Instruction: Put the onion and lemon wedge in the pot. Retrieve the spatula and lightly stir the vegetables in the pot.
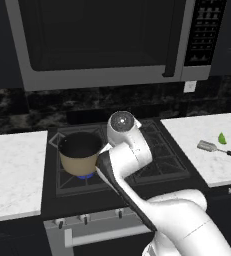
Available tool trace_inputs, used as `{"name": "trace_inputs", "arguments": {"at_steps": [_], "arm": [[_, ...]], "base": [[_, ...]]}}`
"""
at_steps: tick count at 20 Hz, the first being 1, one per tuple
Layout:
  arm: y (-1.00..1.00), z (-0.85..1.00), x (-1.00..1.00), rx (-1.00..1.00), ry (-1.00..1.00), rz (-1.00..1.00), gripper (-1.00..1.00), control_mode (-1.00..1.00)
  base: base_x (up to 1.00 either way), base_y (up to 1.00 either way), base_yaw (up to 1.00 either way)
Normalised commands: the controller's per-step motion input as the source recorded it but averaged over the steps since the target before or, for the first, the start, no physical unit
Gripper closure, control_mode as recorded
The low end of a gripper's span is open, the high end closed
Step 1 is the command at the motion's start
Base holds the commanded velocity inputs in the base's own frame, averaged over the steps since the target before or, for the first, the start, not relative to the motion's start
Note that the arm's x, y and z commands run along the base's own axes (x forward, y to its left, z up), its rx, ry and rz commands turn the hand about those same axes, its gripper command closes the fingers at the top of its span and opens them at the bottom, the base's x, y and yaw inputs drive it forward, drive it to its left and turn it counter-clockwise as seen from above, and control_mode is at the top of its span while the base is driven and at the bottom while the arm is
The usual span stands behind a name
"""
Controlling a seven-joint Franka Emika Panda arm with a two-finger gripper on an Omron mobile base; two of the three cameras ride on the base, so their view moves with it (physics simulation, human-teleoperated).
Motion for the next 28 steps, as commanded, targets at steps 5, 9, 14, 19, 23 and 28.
{"name": "trace_inputs", "arguments": {"at_steps": [5,9,14,19,23,28], "arm": [[0.89,0.00,0.77,0.03,0.05,0.11,1.00,-1.00],[0.78,-0.15,1.00,0.05,0.20,0.11,1.00,-1.00],[0.61,-0.72,0.98,-0.03,0.11,0.01,1.00,-1.00],[0.39,-0.67,0.73,-0.11,0.00,0.00,1.00,-1.00],[0.13,-0.31,0.48,-0.03,0.00,0.00,1.00,-1.00],[-0.05,-0.03,-0.09,0.00,0.00,-0.02,1.00,-1.00]], "base": [[0.00,0.00,0.00],[0.00,0.00,0.00],[0.00,0.00,0.00],[0.00,0.00,0.00],[0.00,0.00,0.00],[0.00,0.00,0.00]]}}
